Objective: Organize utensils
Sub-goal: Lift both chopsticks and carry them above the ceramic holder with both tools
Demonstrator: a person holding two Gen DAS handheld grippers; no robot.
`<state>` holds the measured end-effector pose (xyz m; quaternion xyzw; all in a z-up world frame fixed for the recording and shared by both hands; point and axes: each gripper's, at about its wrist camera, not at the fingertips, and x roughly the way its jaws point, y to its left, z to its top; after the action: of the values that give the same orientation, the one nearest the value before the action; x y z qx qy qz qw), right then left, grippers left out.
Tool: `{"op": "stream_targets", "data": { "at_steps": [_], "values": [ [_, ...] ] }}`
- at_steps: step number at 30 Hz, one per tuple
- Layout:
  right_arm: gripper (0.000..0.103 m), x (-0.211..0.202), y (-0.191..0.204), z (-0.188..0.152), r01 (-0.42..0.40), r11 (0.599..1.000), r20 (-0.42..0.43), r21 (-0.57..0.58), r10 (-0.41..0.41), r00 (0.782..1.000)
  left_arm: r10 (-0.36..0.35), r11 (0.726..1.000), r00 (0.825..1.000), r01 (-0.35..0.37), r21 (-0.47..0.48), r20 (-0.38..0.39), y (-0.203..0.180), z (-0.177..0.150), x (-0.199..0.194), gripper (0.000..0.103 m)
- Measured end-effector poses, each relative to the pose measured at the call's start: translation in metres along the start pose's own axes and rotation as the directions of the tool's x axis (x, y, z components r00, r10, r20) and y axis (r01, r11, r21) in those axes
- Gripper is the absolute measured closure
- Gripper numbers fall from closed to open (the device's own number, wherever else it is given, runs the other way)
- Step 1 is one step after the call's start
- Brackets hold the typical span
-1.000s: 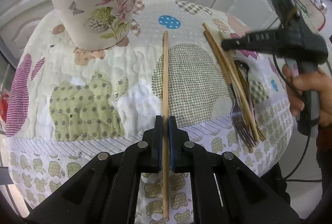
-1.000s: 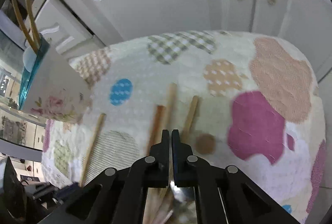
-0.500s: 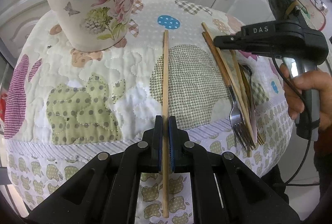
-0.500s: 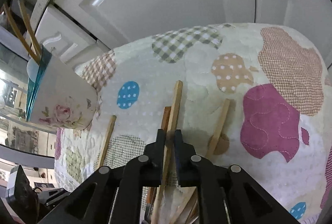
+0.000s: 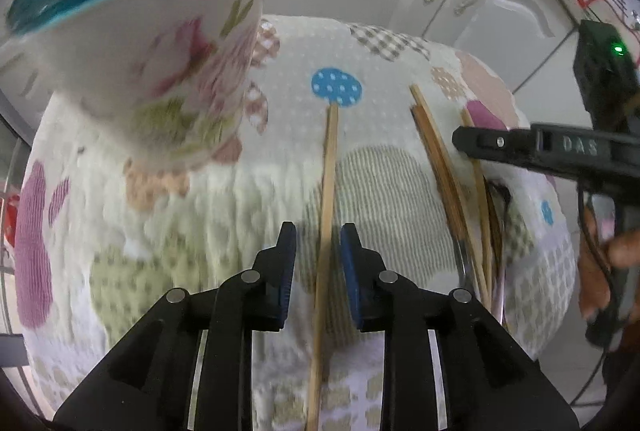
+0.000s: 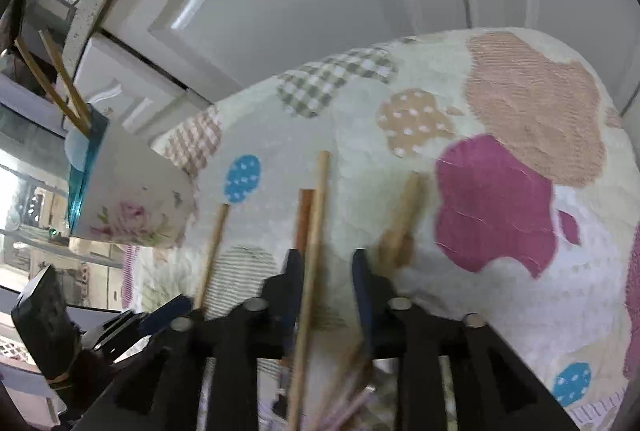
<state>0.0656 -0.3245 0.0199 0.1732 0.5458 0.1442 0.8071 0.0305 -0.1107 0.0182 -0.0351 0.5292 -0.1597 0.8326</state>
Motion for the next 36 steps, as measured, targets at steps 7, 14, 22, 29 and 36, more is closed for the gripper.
{"op": "stream_targets", "data": {
  "at_steps": [7, 14, 22, 29, 36],
  "values": [
    [0.096, 0.015, 0.009, 0.004, 0.076, 0.996, -0.025, -0.051, -0.077, 0.997, 0.051, 0.997, 0.999, -0.052, 0.059, 0.007, -0.006, 0.002, 0.004, 0.091],
    [0.097, 0.0, -0.002, -0.004, 0.095, 0.993, -0.037, -0.069, -0.098, 0.994, 0.003, 0.998, 1.0, -0.001, 0.058, -0.027, 0.003, -0.015, -0.008, 0.095],
    [0.083, 0.01, 0.006, 0.007, 0.125, 0.989, -0.049, -0.075, -0.129, 0.99, 0.05, 0.998, 0.998, -0.049, 0.038, -0.024, -0.005, 0.02, 0.01, 0.072],
    [0.096, 0.01, 0.002, 0.011, 0.09, 0.995, -0.017, -0.042, -0.091, 0.996, 0.071, 0.992, 0.997, -0.071, 0.106, 0.001, -0.016, 0.03, 0.02, 0.098],
    [0.097, -0.055, 0.018, -0.008, -0.026, 0.996, 0.094, -0.082, 0.033, 0.995, -0.119, 0.993, 0.987, 0.116, 0.032, 0.112, 0.004, 0.027, -0.051, 0.099]
  ]
}}
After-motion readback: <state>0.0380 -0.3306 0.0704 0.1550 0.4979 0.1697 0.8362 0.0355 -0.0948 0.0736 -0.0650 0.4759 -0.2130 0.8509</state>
